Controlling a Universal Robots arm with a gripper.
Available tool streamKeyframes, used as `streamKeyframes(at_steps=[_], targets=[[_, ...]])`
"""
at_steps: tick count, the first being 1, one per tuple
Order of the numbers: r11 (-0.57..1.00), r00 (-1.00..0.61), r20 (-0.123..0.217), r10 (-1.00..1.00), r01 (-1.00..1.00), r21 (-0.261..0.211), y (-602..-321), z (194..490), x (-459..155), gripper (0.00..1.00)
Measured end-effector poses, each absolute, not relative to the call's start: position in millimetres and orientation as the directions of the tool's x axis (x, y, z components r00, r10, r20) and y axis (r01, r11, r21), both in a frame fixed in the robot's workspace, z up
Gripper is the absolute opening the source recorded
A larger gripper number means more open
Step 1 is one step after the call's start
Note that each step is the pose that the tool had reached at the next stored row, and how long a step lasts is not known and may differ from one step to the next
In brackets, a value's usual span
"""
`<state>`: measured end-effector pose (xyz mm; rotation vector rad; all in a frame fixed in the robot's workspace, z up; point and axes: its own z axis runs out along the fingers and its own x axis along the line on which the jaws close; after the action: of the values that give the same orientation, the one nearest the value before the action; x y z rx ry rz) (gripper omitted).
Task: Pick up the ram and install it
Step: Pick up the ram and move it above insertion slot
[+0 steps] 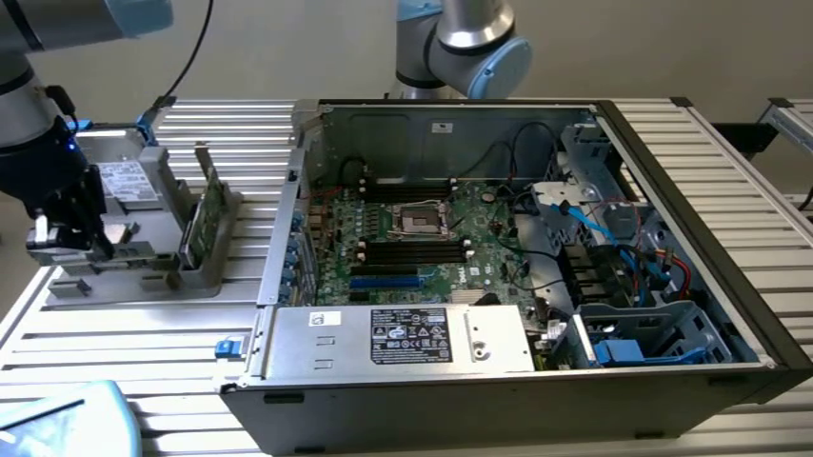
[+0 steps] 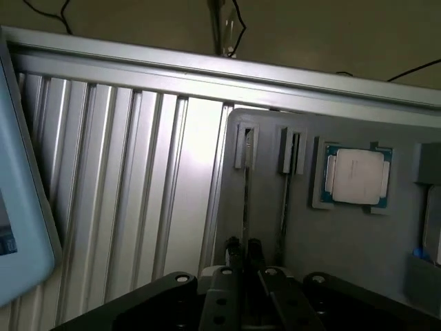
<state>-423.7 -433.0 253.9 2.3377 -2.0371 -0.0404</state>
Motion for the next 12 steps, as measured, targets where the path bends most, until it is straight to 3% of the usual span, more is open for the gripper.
streamKeyframes(at_steps=[12], targets=[[-0.137,0.137,-0.006,-0.991,-0.989,0.049,-434.9,296.9,-390.5,0.15]])
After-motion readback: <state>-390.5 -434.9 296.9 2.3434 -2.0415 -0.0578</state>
